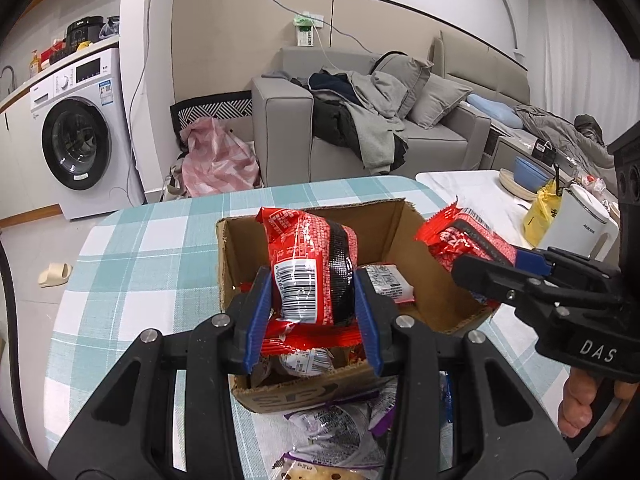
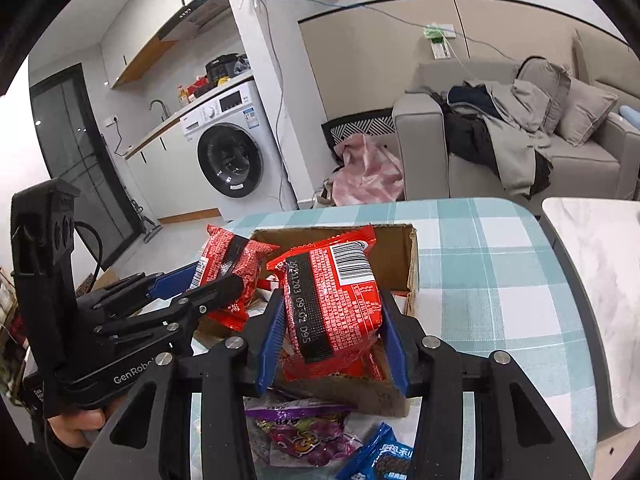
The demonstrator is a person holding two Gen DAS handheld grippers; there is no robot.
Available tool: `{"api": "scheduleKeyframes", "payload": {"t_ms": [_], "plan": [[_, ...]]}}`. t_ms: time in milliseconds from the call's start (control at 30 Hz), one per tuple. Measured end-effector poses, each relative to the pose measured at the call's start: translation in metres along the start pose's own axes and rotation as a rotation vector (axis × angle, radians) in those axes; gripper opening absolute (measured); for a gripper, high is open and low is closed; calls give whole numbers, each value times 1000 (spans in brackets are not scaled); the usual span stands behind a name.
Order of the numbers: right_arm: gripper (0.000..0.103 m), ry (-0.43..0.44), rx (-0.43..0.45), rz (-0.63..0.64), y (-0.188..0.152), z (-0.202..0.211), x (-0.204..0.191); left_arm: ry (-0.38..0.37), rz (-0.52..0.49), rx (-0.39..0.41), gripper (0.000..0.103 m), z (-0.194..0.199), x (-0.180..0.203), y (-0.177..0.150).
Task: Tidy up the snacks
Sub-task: 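Open both tools to drop the red bags into the box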
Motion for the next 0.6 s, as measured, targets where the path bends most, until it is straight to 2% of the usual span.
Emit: {"api": "scheduleKeyframes", "payload": {"t_ms": [333, 433, 600], "plan": [[45, -15, -32, -6, 7, -37, 7, 12, -2, -31, 37, -37, -11, 0], [45, -56, -30, 16, 8, -45, 8, 17, -2, -42, 37, -47, -13, 0], [45, -71, -48, 22, 6, -59, 8, 31, -12, -53, 37, -62, -15, 0]]}}
Point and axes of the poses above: each gripper's, at about its wrist camera, not at the fingertips, and z roughly against the way its jaws point, x to its right, y to its top, the point moved 7 cm from there along -z, roughly the way its jaws point, and after that the axes turned 12 degrees about -x, right-handed, at the moved point
